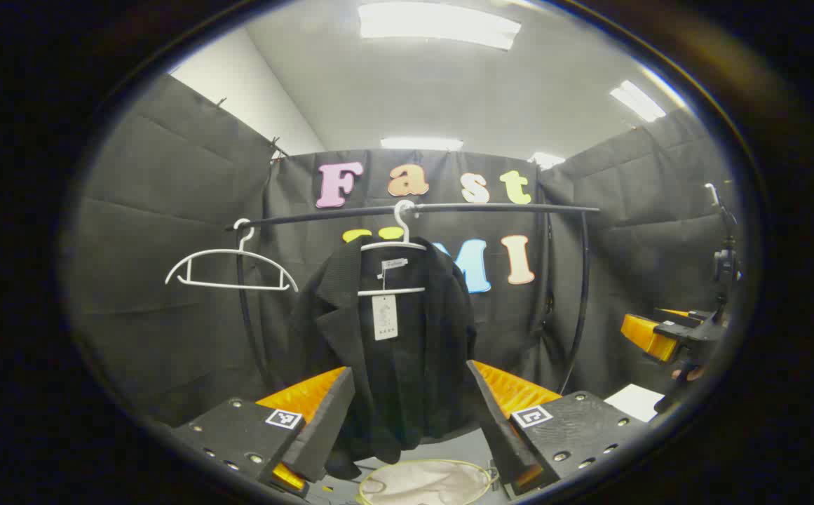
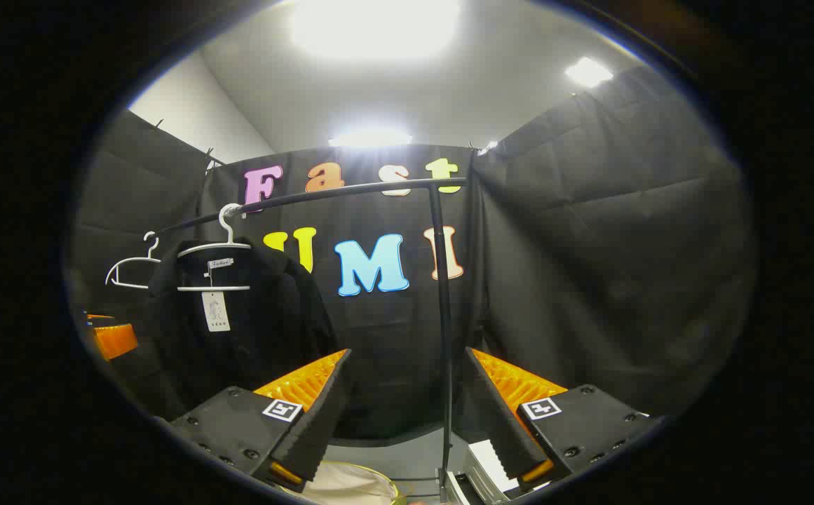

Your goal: Grasp the clothes on the hanger with both hands and then place them into the laundry hamper below.

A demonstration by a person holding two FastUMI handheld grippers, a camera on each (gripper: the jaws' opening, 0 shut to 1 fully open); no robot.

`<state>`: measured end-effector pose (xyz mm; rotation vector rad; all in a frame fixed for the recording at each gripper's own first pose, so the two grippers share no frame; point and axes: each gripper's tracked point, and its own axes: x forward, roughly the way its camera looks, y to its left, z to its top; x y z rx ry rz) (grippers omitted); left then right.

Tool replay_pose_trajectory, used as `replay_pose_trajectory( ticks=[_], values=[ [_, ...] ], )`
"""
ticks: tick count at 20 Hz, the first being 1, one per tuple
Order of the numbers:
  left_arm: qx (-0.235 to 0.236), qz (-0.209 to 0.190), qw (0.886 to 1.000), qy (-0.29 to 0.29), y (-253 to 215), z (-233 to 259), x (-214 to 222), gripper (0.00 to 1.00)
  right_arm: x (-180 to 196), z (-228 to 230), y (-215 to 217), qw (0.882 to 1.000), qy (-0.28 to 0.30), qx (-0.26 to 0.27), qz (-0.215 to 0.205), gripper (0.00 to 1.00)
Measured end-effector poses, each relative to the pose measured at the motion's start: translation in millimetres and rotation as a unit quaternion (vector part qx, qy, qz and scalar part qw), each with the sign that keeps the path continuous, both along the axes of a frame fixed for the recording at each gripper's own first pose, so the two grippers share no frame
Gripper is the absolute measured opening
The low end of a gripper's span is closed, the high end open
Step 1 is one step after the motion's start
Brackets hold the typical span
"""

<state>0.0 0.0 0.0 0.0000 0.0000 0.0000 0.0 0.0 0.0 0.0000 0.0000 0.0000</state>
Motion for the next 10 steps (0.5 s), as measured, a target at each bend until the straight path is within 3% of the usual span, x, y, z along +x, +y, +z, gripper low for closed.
replay_pose_trajectory(
  ticks=[1,10],
  values=[
    [-0.001,0.001,1.0,0.002,2.4,-1.1,1.2,0.93,0.5,-0.6,1.7,1.0,0.001,0.001,-0.001,0.98],
    [-0.016,0.014,1.0,0.013,16.6,-15.5,-3.1,0.92,-1.2,-7.6,17.5,1.0,0.012,0.0,0.002,0.98]
  ],
)
